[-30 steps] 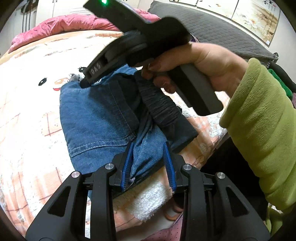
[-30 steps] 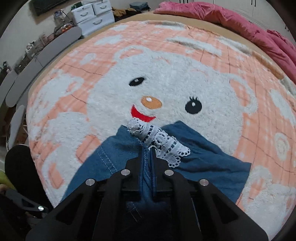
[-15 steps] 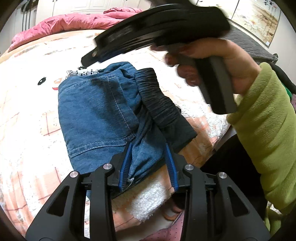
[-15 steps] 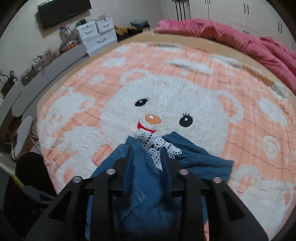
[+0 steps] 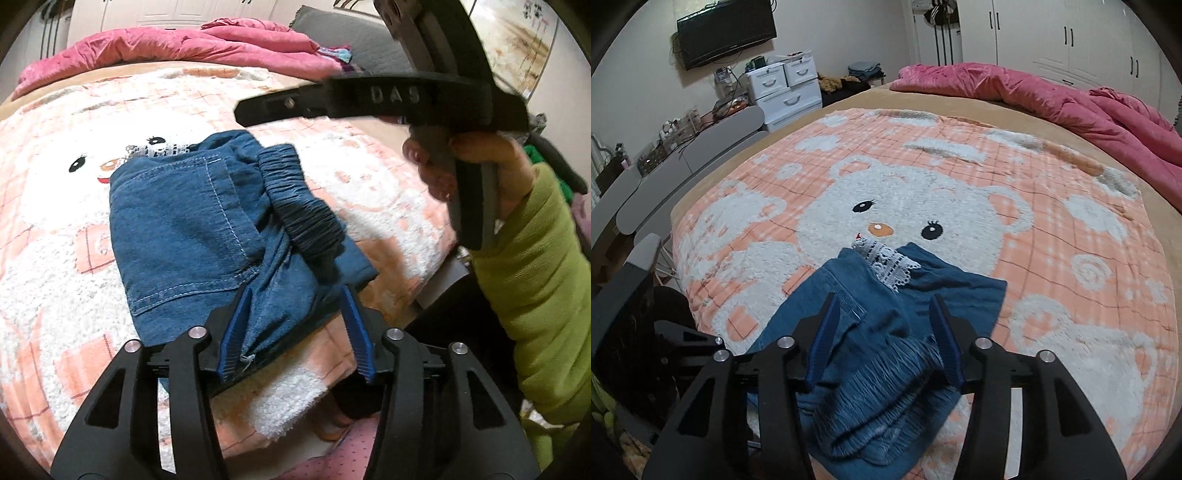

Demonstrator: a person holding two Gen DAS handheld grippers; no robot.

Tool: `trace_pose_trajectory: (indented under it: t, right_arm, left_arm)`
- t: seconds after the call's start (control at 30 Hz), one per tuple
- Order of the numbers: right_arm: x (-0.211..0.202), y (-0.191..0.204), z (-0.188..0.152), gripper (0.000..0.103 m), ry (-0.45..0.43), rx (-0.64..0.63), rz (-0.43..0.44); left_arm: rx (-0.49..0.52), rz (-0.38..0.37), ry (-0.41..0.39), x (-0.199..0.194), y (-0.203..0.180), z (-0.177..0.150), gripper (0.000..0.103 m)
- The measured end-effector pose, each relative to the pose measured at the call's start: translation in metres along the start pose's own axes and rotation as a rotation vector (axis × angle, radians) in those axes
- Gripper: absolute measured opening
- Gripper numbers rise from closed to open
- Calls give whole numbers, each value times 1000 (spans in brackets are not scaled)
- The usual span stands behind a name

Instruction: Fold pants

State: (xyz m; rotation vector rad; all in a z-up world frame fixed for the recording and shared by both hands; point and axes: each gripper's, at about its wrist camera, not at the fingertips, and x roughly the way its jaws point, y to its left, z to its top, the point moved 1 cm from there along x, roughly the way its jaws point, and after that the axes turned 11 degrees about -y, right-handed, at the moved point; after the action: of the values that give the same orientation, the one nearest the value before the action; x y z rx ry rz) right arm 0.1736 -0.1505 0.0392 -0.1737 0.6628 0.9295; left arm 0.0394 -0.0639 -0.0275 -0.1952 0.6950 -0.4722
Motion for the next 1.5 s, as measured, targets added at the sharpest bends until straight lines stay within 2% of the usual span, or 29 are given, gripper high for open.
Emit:
trace_pose_trajectory:
  t: [0.13,0.27,0.47,0.63,0.67,0.77,0.9,0.97,1.07,1.33,1.5]
  right_arm:
    - [-16,-5,-5,53,-27,15,-7]
    - [-36,-6,-17,57,-51,18,-19]
    - [-56,12,-36,58,-72,-15,12]
    - [-56,52,-53,58,-51,-132,74]
    - [-53,61,-56,57,-44,-152,83]
    - [-40,86,-65,44,-7,-217,110]
    - [-22,103,-71,35,20,-226,133]
    - [-7,105,-77,33,73,-232,105]
    - [5,100,-93,19,182,-221,109]
    - [8,95,-102,19,230,-185,143]
    - [-3,89,-92,19,189,-156,177]
  left_arm:
    - [-59,-45,-54,-16,12,10,46]
    - [-134,-36,-106,-30,32,17,47]
    - [-165,109,-123,-35,54,24,48]
    - [-159,203,-113,-30,64,34,49]
    - [-162,207,-109,-28,66,38,49]
    - [-149,230,-77,-20,69,51,49]
    - [-134,275,10,3,78,59,49]
    - [-154,289,44,19,85,62,48]
    - [-153,286,52,29,88,59,49]
    - [-118,306,35,36,89,51,51]
    - [-90,326,20,35,86,51,51]
